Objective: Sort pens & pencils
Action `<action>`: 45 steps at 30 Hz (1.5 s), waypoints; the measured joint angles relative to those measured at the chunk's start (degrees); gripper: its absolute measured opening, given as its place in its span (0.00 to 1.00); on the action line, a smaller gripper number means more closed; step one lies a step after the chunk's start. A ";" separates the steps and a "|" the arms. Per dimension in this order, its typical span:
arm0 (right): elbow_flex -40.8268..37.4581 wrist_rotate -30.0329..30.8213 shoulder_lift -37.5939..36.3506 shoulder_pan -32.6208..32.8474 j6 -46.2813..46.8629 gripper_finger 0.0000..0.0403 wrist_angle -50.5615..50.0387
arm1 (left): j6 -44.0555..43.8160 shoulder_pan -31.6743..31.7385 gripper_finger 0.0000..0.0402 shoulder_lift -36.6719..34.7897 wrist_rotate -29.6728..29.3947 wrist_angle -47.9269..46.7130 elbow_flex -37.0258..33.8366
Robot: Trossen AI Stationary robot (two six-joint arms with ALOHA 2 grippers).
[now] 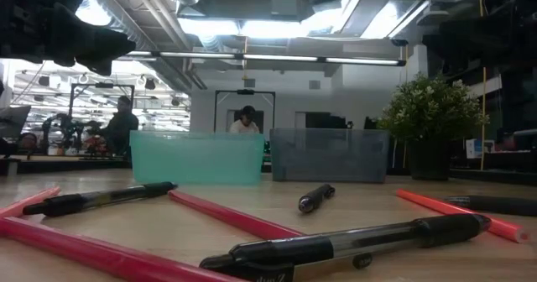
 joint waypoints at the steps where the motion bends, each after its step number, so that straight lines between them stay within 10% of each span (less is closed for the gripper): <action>1: 0.00 0.00 0.00 0.00 0.00 0.46 0.00 | 0.00 0.02 0.26 0.01 0.00 -0.01 0.02; 24: 0.00 0.00 0.02 -0.02 -10.51 0.46 0.00 | 0.04 0.01 0.26 0.01 0.00 -0.01 0.01; 45: 0.00 3.07 0.03 -0.07 -1.10 0.46 4.31 | -3.62 0.00 0.26 0.02 -1.30 0.64 0.38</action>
